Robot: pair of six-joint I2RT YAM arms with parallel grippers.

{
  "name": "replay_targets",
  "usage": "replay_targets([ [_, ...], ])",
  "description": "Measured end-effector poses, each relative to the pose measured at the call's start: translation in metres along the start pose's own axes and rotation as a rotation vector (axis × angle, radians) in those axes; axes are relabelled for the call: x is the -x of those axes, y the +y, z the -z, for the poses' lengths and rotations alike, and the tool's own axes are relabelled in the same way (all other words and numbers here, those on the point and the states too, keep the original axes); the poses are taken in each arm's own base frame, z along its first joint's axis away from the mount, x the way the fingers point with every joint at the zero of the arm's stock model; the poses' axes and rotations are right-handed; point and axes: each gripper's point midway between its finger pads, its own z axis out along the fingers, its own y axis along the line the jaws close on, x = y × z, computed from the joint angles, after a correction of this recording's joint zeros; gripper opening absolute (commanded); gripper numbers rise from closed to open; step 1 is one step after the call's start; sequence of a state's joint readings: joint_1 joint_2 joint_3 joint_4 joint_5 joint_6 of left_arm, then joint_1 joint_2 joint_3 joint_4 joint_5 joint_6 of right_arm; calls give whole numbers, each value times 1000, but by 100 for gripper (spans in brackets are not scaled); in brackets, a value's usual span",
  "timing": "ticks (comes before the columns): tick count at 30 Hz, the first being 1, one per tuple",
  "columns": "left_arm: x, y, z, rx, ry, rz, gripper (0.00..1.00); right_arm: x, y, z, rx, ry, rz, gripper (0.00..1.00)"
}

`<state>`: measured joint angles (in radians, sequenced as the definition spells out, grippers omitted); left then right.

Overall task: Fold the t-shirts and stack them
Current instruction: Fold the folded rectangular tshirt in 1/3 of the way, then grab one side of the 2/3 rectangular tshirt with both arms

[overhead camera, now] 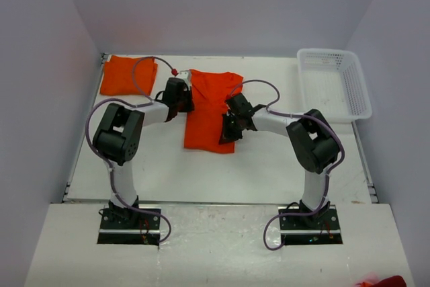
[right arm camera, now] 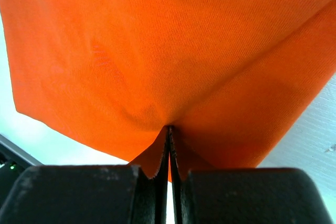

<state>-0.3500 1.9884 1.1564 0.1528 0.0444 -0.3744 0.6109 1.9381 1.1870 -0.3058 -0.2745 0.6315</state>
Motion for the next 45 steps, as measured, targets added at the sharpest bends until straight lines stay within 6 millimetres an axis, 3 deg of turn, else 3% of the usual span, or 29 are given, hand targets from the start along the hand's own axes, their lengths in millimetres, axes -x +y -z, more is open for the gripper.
replay_targets([
  [5, 11, -4, 31, -6, -37, 7, 0, 0, -3, 4, -29, -8, 6, 0],
  [10, 4, -7, 70, 38, -79, -16, 0, -7, -13, 13, -57, -19, 48, 0],
  [15, 17, -47, 116, -32, -165, -58, 0, -8, -16, 23, -76, -24, 91, 0],
  [20, 29, -76, 155, -141, -233, -28, 0, -1, -1, 49, -37, -70, 116, 0],
  [25, -17, -79, 156, -193, -135, 8, 0, 20, 19, 75, -10, -124, 138, 0],
  [27, -39, -78, 153, -202, -82, 14, 0, 40, 27, 79, -3, -149, 141, 0],
  [31, -74, -77, 150, -213, 1, 24, 0, 82, 28, 75, -16, -184, 122, 0],
  [35, -89, -75, 148, -216, 36, 27, 0, 108, 11, 58, -47, -169, 80, 0],
  [40, -91, -77, 145, -229, 37, 26, 0, 113, -21, 35, -99, -107, 17, 0],
  [45, -100, -76, 143, -237, 55, 25, 0, 100, -34, 24, -126, -46, -8, 0],
])
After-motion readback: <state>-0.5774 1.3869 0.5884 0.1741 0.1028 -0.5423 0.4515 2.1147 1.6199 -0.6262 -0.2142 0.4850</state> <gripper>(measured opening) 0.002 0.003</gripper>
